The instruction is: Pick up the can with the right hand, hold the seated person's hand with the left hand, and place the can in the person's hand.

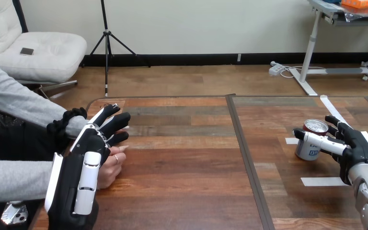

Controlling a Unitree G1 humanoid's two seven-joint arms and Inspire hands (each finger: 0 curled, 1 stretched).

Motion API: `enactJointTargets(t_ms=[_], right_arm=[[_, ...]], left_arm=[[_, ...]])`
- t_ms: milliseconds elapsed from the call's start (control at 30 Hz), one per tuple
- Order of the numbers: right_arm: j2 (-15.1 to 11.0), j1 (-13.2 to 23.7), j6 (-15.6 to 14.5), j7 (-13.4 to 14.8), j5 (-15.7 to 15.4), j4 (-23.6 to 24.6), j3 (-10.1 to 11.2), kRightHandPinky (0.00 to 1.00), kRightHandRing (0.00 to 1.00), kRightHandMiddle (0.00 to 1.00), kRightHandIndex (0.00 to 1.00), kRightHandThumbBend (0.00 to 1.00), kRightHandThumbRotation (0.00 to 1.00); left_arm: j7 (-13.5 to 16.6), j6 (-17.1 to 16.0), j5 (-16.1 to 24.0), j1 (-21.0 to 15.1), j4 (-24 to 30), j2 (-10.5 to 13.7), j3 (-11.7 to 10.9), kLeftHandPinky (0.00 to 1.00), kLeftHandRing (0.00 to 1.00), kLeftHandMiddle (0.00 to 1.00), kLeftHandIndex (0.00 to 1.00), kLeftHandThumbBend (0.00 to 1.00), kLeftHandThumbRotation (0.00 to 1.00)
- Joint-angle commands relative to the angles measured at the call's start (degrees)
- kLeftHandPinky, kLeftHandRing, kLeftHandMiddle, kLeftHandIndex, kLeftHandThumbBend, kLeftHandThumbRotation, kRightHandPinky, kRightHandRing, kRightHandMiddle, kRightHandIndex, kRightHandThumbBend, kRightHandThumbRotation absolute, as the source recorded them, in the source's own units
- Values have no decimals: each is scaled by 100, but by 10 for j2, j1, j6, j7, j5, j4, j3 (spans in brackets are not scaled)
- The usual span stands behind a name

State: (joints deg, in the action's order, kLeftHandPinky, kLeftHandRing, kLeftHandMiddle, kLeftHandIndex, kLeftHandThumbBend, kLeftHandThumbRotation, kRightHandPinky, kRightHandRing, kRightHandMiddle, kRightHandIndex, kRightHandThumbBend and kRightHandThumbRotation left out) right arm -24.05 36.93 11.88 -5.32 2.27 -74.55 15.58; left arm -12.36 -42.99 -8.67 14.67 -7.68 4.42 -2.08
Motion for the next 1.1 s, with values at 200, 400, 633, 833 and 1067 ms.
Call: enactJointTargets(t_ms=[200,400,633,833,1067], right_arm=[[-2,26,15,6,5,8,4,85,87,87,88,98,2],[-1,25,17,6,6,8,5,85,87,86,87,94,0],[-2,23,22,18,-4,9,-3,79,83,83,84,91,0],[-1,24,22,21,-5,10,-3,75,80,80,80,88,0],[0,24,23,29,-9,10,-6,72,76,77,76,84,0]], left_arm=[[-1,-2,1,-28,10,3,-3,78,83,80,84,52,99],[2,-8,3,-29,7,0,-5,78,83,80,84,50,100],[-2,-4,-2,-28,8,2,-3,78,84,80,84,49,100],[-1,-1,0,-26,13,3,-4,79,84,81,85,51,100],[1,-1,0,-24,17,2,-4,80,85,81,85,54,99]])
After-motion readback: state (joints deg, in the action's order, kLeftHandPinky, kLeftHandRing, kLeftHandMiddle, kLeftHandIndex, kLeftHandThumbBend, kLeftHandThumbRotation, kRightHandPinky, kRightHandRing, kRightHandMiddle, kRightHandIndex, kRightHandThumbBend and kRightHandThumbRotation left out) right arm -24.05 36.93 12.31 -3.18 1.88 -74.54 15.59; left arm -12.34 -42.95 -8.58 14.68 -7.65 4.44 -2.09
